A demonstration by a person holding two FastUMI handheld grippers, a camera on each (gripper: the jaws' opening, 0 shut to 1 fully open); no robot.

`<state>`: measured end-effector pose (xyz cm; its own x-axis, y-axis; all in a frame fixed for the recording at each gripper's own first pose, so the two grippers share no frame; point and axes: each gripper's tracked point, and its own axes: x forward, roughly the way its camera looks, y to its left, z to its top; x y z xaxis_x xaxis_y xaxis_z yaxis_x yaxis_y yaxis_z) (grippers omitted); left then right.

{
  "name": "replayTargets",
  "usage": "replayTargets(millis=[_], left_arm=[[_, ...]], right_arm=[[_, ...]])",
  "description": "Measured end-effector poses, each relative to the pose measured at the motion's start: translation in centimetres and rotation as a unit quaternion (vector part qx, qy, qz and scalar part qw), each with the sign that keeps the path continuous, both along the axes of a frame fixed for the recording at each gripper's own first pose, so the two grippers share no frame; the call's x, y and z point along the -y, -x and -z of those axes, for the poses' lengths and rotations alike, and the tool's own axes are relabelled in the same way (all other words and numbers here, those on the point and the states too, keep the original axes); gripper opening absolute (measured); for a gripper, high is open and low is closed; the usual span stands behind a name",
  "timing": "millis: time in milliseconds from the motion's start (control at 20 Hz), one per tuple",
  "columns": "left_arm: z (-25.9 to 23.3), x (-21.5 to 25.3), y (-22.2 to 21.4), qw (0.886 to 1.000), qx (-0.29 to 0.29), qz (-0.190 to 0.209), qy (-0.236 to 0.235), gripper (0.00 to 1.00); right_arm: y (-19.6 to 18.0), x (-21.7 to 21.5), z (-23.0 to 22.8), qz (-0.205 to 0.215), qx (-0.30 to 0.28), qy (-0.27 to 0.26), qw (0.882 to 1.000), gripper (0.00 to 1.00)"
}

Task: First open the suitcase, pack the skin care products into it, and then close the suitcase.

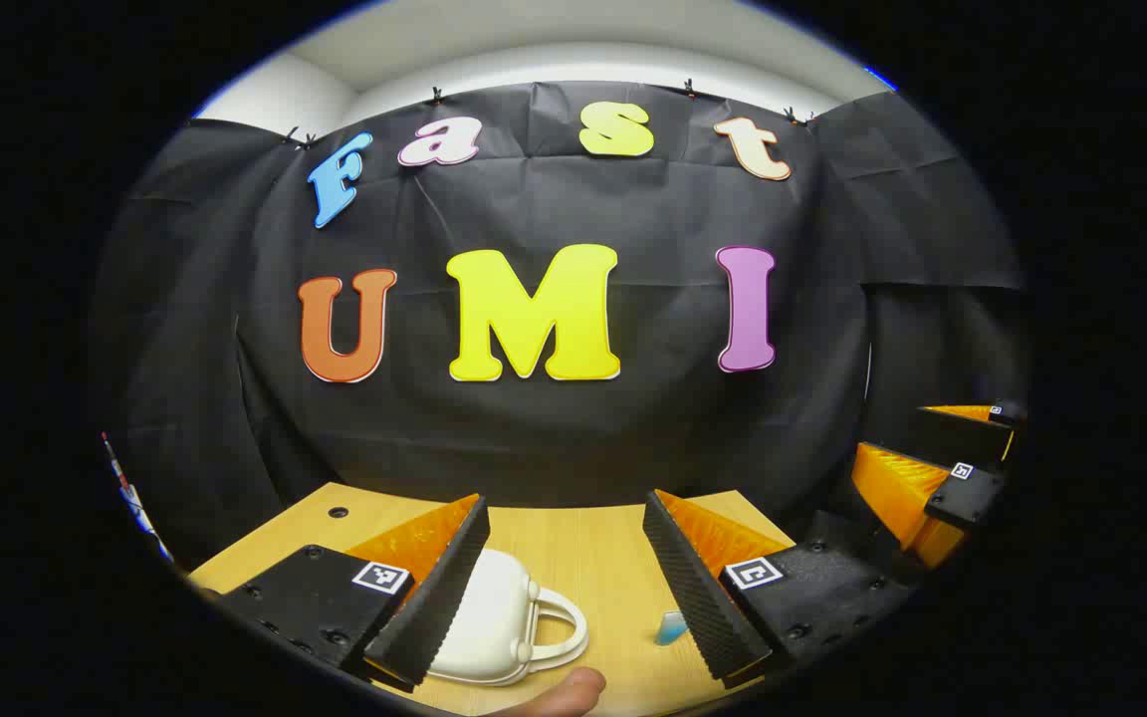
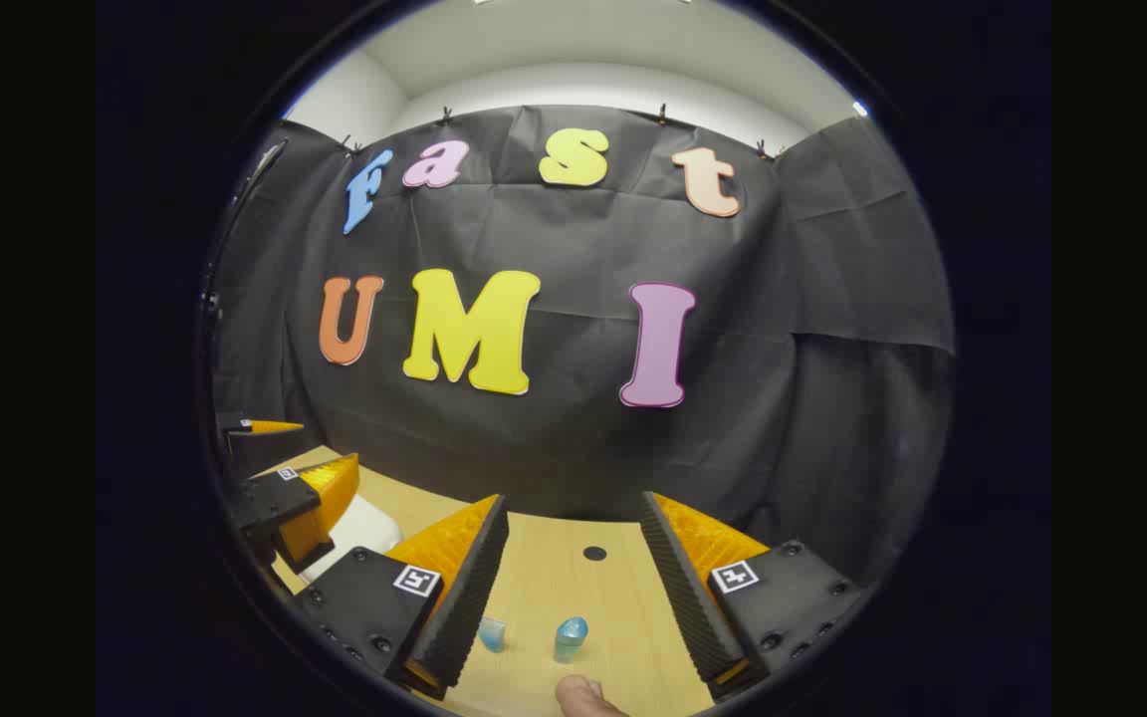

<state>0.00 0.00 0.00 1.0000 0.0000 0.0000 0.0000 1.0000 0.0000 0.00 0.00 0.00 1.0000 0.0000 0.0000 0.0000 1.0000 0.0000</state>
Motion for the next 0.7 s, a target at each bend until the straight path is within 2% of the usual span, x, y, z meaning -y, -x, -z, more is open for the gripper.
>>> replayTargets(millis=[700], left_arm=[[1.2, -0.1, 0.1, 1.0, -0.01, -0.004, 0.007, 0.99]], right_arm=[[-0.7, -1.1, 1.6, -0.025, -0.024, 0.008, 0.999, 0.8]])
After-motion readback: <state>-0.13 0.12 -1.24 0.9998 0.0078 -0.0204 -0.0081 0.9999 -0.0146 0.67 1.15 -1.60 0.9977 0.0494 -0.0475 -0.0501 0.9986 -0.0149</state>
